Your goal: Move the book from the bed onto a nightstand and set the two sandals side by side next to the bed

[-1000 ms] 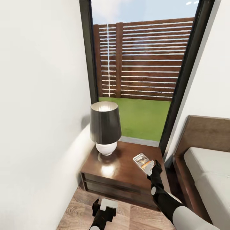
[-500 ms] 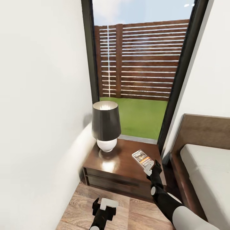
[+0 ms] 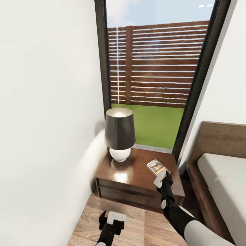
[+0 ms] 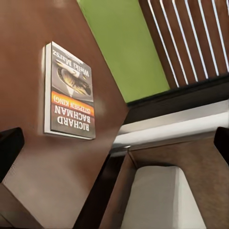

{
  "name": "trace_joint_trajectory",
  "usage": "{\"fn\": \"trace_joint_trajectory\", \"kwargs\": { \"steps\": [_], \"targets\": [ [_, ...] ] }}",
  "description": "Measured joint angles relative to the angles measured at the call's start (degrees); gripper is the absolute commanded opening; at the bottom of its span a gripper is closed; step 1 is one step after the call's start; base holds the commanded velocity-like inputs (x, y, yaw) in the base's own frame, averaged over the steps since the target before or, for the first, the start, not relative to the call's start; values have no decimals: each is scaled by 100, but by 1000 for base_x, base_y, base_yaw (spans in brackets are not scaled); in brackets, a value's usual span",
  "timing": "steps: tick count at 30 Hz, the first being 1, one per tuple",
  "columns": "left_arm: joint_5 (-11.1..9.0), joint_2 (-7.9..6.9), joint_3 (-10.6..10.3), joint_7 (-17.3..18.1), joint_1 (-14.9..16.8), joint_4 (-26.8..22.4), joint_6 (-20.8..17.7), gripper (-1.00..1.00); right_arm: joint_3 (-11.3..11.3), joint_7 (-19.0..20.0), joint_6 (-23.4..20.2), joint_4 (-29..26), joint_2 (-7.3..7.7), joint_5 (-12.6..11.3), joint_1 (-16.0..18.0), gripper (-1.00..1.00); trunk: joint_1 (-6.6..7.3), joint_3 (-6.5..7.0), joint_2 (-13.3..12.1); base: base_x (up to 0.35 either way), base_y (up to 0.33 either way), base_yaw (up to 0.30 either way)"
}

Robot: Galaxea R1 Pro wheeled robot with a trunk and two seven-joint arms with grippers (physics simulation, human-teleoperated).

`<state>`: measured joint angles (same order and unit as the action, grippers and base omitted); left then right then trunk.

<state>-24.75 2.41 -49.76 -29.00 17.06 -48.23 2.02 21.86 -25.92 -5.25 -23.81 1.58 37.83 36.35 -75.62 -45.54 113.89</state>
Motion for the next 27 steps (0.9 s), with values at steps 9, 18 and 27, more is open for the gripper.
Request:
{"fn": "trace_joint_trajectory", "kwargs": {
  "steps": [9, 18, 27],
  "targets": [
    [-1, 0, -4, -20, 0, 0, 4, 100, 0, 25, 18, 0, -2, -5, 0, 100, 0, 0, 0, -4, 19, 0],
    [6, 0, -7, -22, 0, 0, 5, 100, 0, 56, 26, 0, 3, -15, 0, 100, 0, 0, 0, 0, 2, 0],
    [2, 0, -5, -22, 0, 0, 5, 100, -5, 60, 101, -1, 5, -19, 0, 100, 0, 0, 0, 0, 0, 0]
  ]
}}
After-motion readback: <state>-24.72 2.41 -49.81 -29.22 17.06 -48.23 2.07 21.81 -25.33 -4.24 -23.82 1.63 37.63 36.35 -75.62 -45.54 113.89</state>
